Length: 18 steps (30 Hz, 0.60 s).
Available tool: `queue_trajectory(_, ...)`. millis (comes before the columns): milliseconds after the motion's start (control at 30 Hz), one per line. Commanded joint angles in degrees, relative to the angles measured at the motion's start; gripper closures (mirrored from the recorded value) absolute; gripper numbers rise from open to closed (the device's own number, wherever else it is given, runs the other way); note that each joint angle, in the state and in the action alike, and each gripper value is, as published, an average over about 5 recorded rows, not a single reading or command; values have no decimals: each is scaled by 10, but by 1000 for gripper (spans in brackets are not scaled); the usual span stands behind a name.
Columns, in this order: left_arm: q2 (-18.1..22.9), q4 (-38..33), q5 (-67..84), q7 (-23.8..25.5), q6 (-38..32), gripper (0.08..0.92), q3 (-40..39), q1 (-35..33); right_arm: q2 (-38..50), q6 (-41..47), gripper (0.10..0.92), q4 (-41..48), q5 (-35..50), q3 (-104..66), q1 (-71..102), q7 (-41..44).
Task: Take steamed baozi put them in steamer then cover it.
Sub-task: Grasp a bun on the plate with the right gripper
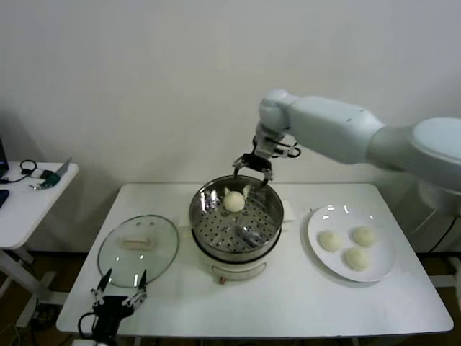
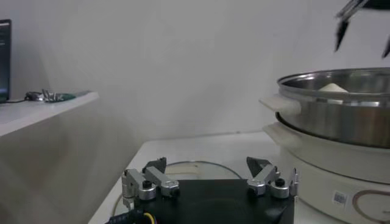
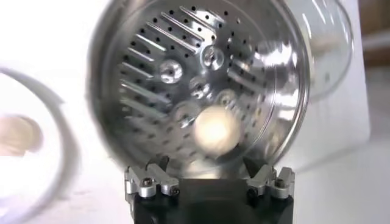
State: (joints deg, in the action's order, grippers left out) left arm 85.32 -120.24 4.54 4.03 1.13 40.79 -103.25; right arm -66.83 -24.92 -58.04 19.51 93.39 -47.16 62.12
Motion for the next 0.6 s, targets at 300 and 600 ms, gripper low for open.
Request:
queue_trajectory(300,1,0,-1,2,-1,177,-6,6,245,411,203,-211,147,212,-55,-54)
queue_trajectory(600,7,3,-3,2,-4,177,0,3,240,417,206,-96,52,18,206,-108)
